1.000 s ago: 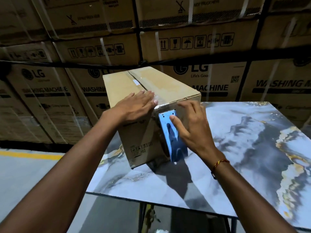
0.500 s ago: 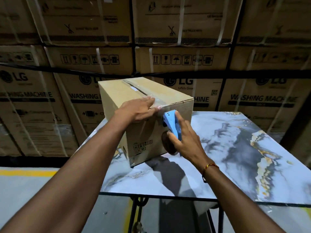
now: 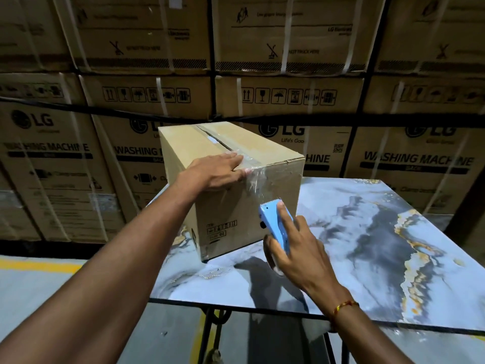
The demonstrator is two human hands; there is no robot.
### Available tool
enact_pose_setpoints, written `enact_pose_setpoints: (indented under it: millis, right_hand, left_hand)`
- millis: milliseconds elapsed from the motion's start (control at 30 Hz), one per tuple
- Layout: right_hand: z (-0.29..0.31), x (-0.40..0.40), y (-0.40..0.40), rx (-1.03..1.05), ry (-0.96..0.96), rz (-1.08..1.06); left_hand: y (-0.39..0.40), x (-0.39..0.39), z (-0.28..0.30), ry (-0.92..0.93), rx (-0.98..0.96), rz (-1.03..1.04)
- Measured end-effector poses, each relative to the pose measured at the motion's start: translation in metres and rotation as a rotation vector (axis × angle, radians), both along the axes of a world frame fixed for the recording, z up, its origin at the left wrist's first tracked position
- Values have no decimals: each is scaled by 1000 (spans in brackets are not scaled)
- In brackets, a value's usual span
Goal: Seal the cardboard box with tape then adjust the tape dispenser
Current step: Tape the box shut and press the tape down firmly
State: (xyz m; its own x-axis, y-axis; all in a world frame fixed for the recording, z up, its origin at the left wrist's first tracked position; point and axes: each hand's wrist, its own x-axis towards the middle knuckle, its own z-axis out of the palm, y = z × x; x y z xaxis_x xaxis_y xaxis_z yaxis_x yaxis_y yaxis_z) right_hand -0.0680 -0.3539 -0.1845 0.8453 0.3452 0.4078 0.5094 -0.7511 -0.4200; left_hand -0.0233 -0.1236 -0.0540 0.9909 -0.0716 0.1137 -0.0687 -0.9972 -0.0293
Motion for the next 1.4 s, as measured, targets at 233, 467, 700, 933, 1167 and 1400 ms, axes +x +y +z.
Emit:
enact_pose_setpoints:
  millis: [233,467,700,933,1167,1400]
  right_hand:
    - [20,21,-7,-142,1,52]
    - [39,36,-3,-206,104,120]
    - [58,54,9,-278,347,181]
    - [16,57,-15,104,665,164]
    - [-7,81,-29,352,802,201]
    - [-22,90,-37,-16,590,151]
  left_hand:
    - [3,5,-1,-39,84,-13]
    - [-9,8,-16,-244,150,57]
    - [-8,7,-18,-279,189,62]
    - [-3,7,-16,-265,173,35]
    - [7,2,-14,-219,161,14]
    - [17,-21,-6,-138,89,-7]
